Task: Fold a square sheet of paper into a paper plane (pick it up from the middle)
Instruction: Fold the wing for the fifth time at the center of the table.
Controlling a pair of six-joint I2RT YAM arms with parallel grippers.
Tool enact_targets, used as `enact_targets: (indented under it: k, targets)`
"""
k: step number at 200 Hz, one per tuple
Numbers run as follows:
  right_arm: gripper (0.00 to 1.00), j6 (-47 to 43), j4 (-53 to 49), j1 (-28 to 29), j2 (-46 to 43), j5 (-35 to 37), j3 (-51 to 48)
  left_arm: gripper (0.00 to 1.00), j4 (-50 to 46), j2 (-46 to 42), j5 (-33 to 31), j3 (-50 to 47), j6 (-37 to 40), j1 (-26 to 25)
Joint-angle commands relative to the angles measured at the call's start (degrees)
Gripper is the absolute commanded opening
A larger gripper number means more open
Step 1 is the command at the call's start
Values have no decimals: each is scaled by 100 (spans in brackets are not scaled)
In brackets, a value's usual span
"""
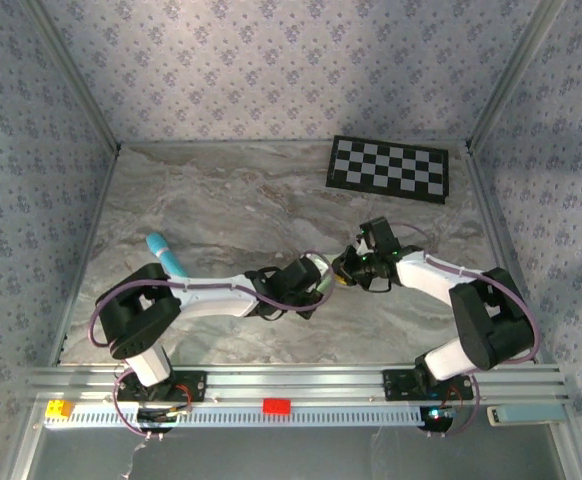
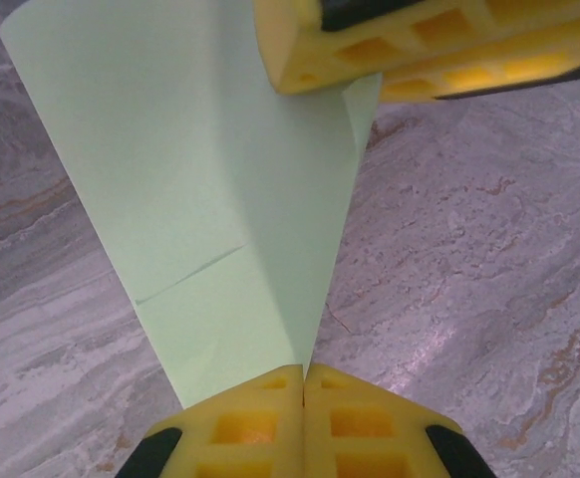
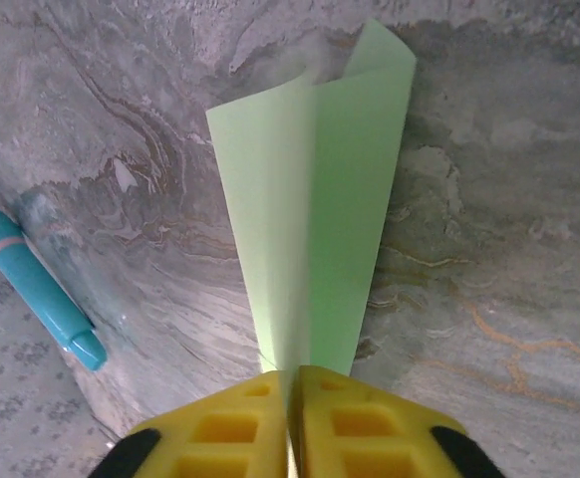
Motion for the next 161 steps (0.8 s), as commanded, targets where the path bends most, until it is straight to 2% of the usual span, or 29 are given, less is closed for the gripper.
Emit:
enact_targets:
  k: [1,44,121,161]
  targets:
    - [8,-1,-143,29,15,-71,114,5,-337,69,-297,275,245,-107]
    - [3,82,32,22,17,-172,57,13,-654,308,-525,544,423,-254]
    - [2,229,267,-14,14,-262,-67,25,-828,430,-886,675,415,-373]
    - [1,313,421,-41,15,-348,-139,25,-830,475,-903,686,424,-404]
